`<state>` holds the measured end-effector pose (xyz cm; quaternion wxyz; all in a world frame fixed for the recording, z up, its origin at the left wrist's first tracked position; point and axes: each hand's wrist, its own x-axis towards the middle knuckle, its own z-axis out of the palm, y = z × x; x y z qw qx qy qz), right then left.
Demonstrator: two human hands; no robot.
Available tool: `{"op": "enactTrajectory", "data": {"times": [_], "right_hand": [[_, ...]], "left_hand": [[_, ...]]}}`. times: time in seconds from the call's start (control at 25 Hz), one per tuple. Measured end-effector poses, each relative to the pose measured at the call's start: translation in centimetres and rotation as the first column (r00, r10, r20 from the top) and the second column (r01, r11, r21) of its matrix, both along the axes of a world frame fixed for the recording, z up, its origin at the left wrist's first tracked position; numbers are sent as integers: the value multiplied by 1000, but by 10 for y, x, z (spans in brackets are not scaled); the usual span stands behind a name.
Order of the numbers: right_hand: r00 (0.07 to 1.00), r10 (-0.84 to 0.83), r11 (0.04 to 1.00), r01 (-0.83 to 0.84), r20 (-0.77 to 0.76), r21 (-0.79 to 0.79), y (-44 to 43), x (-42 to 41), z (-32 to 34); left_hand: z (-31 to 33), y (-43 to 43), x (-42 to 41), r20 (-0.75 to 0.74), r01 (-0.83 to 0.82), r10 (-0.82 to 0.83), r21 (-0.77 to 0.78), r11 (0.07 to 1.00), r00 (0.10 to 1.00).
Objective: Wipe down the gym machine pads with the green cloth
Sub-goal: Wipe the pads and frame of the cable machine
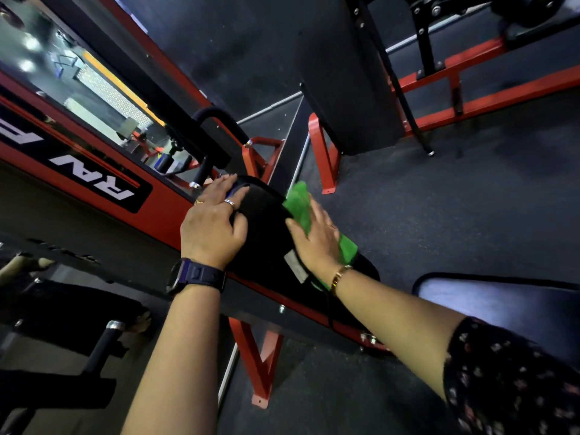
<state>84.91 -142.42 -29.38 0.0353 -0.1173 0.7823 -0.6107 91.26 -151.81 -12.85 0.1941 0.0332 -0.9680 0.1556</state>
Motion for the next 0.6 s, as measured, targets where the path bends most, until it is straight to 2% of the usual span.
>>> {"op": "enactTrajectory", "data": {"times": [0.08,0.12,0.16,0.24,0.32,0.4,0.48,0.52,0.6], "right_hand": [[966,-96,994,104,241,-19,16,28,-33],[953,-105,993,113,285,-13,19,48,-38],[965,-80,997,80,248,8,18,63,-32],[1000,8,999,-8,13,41,8,73,0],[982,44,998,-36,-184,45,-3,53,32],[973,71,997,-61,-220,49,-8,20,41],[995,18,1000,-19,-99,0,-3,2,15],[999,-45,999,46,28,-22,3,6,-5],[939,-147,986,163,310,-26,12,38,-36]], "left_hand": [[1,1,0,-8,-8,8,23,1000,1000],[1,1,-1,-9,-11,11,25,1000,1000],[1,0,-1,-10,-8,8,16,1000,1000],[0,0,0,-14,4,-4,-11,1000,1000],[1,0,0,-8,4,-4,-26,1000,1000],[2,0,0,1,-1,1,-29,1000,1000],[1,1,0,11,1,-1,-30,1000,1000],[1,1,0,13,1,-1,-27,1000,1000],[0,0,1,8,-2,2,-19,1000,1000]]}}
